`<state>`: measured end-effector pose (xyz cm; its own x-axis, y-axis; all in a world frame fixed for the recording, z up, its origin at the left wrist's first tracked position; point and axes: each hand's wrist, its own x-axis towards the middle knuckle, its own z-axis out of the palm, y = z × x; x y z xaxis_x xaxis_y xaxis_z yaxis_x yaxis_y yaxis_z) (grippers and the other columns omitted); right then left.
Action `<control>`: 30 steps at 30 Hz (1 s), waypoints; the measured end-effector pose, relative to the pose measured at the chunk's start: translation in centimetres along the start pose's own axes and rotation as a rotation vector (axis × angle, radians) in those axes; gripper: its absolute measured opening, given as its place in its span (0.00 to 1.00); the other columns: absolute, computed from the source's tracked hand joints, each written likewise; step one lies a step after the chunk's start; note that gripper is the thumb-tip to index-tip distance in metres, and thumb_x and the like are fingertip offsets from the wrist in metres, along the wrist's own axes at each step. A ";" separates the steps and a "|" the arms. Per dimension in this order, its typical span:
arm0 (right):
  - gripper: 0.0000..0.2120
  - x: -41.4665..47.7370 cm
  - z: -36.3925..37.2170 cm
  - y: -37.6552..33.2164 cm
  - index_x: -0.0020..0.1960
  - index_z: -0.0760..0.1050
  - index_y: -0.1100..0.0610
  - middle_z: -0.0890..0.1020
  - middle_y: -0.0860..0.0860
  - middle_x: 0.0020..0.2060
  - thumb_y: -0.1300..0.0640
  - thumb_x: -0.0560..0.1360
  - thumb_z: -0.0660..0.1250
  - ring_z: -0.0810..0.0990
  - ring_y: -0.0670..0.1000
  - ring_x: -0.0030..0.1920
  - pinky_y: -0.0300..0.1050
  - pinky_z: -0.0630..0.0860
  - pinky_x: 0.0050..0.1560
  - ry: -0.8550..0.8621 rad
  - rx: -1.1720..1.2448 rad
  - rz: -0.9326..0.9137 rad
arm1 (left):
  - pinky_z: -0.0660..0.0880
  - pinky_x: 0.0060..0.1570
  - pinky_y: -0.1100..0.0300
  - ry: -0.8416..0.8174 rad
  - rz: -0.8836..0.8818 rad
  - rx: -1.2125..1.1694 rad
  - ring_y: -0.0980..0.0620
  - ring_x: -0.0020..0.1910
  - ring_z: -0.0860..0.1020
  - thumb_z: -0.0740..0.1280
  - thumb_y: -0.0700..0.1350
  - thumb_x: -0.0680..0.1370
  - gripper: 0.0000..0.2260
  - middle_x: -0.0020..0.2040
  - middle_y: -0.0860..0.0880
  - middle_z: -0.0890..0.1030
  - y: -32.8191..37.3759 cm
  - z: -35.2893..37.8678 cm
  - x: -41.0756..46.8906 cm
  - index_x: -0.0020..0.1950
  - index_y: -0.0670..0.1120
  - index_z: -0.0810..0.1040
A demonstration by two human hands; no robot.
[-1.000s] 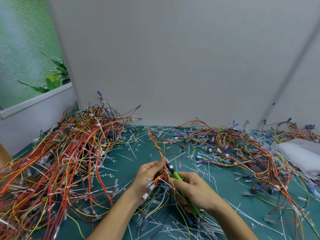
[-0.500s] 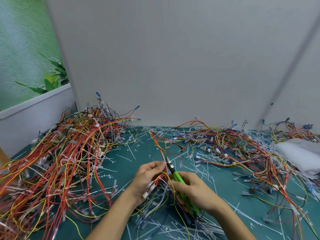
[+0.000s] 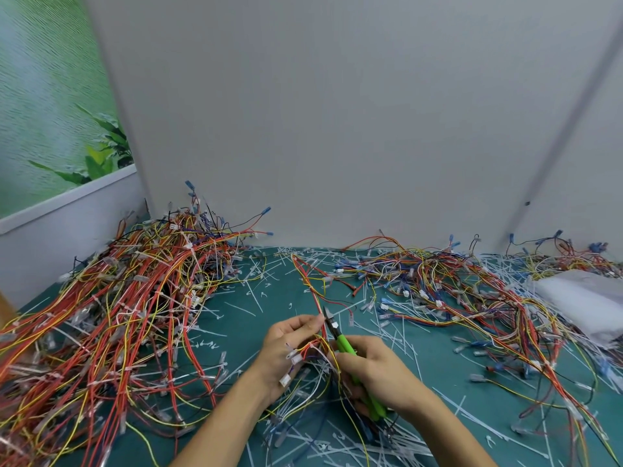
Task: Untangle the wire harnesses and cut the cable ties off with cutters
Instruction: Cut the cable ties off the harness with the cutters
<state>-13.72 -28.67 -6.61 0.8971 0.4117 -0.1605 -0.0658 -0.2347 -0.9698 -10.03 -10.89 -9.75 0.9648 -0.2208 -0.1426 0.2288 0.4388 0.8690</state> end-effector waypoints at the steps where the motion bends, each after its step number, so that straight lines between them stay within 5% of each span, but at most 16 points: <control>1: 0.14 0.0 0.0 -0.1 0.45 0.71 0.63 0.70 0.55 0.25 0.51 0.76 0.67 0.65 0.52 0.20 0.41 0.68 0.21 0.002 -0.004 -0.001 | 0.81 0.35 0.56 0.005 0.004 0.001 0.46 0.32 0.82 0.77 0.45 0.72 0.11 0.39 0.40 0.83 0.0 0.0 0.0 0.47 0.38 0.84; 4: 0.17 -0.2 0.0 -0.2 0.48 0.68 0.68 0.70 0.52 0.26 0.54 0.82 0.66 0.66 0.52 0.21 0.41 0.69 0.20 -0.009 -0.014 -0.020 | 0.81 0.35 0.56 0.020 0.011 -0.004 0.47 0.32 0.82 0.77 0.44 0.71 0.08 0.38 0.41 0.83 0.0 0.0 0.0 0.45 0.40 0.85; 9: 0.10 -0.7 -0.1 -0.8 0.47 0.68 0.62 0.71 0.52 0.26 0.57 0.84 0.64 0.67 0.52 0.22 0.41 0.70 0.20 -0.046 -0.049 -0.039 | 0.81 0.33 0.56 0.027 0.002 -0.027 0.47 0.31 0.82 0.77 0.42 0.69 0.08 0.37 0.41 0.83 0.1 0.1 0.0 0.44 0.39 0.86; 15: 0.15 -0.6 0.2 -0.9 0.48 0.69 0.60 0.72 0.54 0.29 0.48 0.77 0.66 0.70 0.52 0.23 0.42 0.72 0.24 -0.038 -0.104 -0.015 | 0.81 0.35 0.56 0.046 -0.005 -0.043 0.45 0.33 0.83 0.78 0.41 0.67 0.11 0.39 0.39 0.84 0.1 0.0 0.1 0.46 0.37 0.86; 30: 0.17 0.0 0.2 0.1 0.56 0.72 0.63 0.70 0.49 0.28 0.52 0.73 0.64 0.68 0.50 0.26 0.40 0.69 0.23 0.023 -0.089 -0.008 | 0.81 0.34 0.56 0.025 -0.009 -0.057 0.47 0.32 0.83 0.78 0.41 0.66 0.10 0.38 0.40 0.84 0.4 0.1 0.0 0.44 0.38 0.86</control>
<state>-13.83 -28.49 -6.74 0.9073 0.3938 -0.1476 -0.0206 -0.3089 -0.9509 -9.98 -10.80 -9.40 0.9654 -0.2036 -0.1627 0.2439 0.4859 0.8393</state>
